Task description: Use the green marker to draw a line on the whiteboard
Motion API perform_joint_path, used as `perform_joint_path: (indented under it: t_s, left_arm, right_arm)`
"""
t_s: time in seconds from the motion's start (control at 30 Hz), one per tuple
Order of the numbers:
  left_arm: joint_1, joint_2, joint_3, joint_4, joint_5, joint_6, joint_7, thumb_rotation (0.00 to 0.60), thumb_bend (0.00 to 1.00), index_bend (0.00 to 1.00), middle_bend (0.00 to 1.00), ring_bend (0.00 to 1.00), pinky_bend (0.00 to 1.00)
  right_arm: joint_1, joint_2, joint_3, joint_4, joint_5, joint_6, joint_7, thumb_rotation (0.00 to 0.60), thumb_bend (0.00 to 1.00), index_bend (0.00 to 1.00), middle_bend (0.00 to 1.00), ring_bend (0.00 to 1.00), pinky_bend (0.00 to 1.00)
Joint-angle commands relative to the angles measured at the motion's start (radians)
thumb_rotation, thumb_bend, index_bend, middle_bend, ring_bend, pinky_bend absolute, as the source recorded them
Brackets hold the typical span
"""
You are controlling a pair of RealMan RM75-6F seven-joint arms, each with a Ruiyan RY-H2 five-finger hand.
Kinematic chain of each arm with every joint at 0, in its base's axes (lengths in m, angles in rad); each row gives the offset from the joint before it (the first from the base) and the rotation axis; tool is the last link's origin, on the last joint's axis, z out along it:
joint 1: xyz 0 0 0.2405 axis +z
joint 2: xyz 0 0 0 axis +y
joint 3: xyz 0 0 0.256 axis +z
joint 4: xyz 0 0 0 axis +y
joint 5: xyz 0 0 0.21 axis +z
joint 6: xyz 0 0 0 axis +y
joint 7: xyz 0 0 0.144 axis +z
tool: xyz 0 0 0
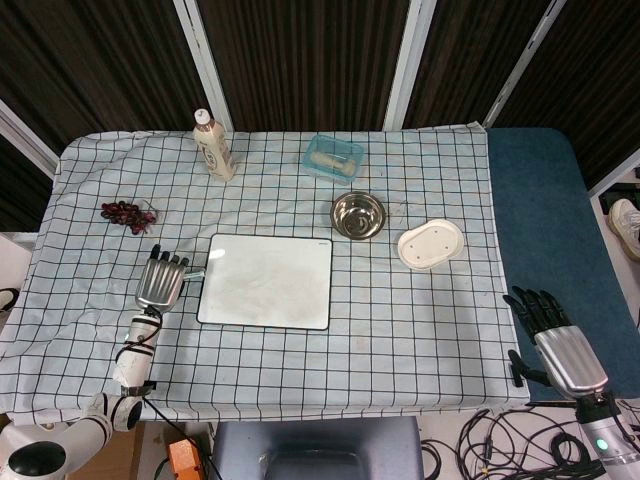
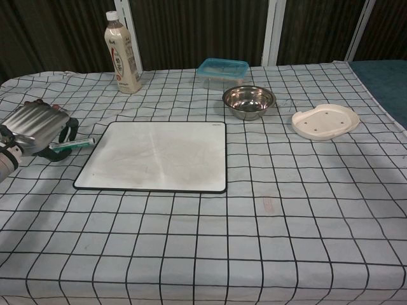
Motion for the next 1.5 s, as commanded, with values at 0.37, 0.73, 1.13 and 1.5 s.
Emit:
perform_joint_path:
  t_s: [0.37, 0.73, 1.13, 1.5]
  left_arm:
    - [-0.043, -0.046, 0.015, -0.084, 0.121, 0.135, -0.553, 0.600, 0.53, 0.76, 0.76, 0.52, 0.50]
    - [-0.103, -0.167, 0.024, -0.028, 0.163, 0.133, -0.569, 0.600, 0.53, 0.77, 0.76, 0.52, 0.51]
    - [-0.123, -0.223, 0.026, 0.113, 0.168, 0.134, -0.606, 0.600, 0.53, 0.77, 0.77, 0.52, 0.51]
    - [-0.121, -0.230, 0.029, 0.142, 0.160, 0.122, -0.617, 0.600, 0.53, 0.77, 0.77, 0.52, 0.50]
  right_arm:
    - [-0.015, 0.013, -0.001, 0.025, -0.056, 0.077, 0.104, 0.600, 0.32, 0.00, 0.00, 0.00, 0.02]
    - [-0.020, 0.026, -0.002, 0.049, -0.073, 0.105, 0.165, 0.600, 0.32, 0.00, 0.00, 0.00, 0.02]
    - [-0.020, 0.035, -0.003, 0.051, -0.069, 0.098, 0.180, 0.600, 0.32, 0.00, 0.00, 0.00, 0.02]
    - [-0.016, 0.032, -0.003, 0.046, -0.064, 0.082, 0.163, 0.600, 0.32, 0.00, 0.00, 0.00, 0.02]
